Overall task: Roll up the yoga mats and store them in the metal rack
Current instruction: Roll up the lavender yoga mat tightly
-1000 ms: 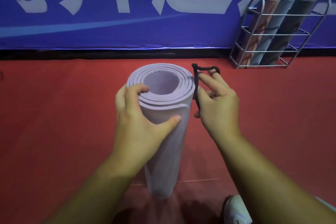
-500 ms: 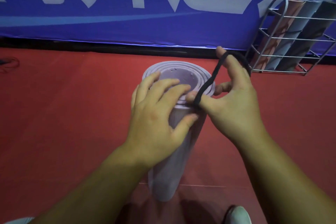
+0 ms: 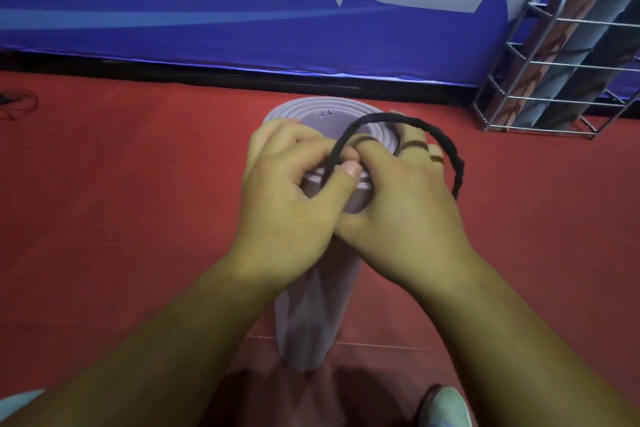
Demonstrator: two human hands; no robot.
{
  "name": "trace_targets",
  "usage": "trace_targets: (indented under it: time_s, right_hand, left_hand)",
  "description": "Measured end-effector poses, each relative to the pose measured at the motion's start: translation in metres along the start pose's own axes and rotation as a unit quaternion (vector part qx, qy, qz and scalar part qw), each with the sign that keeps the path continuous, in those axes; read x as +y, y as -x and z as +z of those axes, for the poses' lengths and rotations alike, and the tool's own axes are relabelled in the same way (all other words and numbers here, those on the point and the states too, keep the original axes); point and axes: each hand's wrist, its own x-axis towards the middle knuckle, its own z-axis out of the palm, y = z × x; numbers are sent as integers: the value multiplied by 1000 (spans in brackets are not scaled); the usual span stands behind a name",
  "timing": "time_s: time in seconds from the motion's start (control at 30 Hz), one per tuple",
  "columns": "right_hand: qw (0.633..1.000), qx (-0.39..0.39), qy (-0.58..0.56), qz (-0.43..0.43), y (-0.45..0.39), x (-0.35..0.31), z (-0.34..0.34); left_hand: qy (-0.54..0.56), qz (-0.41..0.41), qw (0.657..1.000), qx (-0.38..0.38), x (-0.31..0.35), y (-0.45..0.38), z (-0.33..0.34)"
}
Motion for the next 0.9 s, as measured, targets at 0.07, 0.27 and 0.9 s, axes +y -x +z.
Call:
trace_targets:
  time_s: [0.07, 0.27, 0.9]
  right_hand:
    - [1000, 15, -15, -1, 0, 0, 2]
    - [999, 24, -22, -28, -7, 17, -4]
    - [978, -19, -66, -199, 3, 16, -6]
  left_hand:
    - [14, -21, 999, 47, 0, 0, 4]
    - [45, -46, 991, 120, -10, -2, -8]
    - [-16, -185, 981, 60, -64, -13, -56]
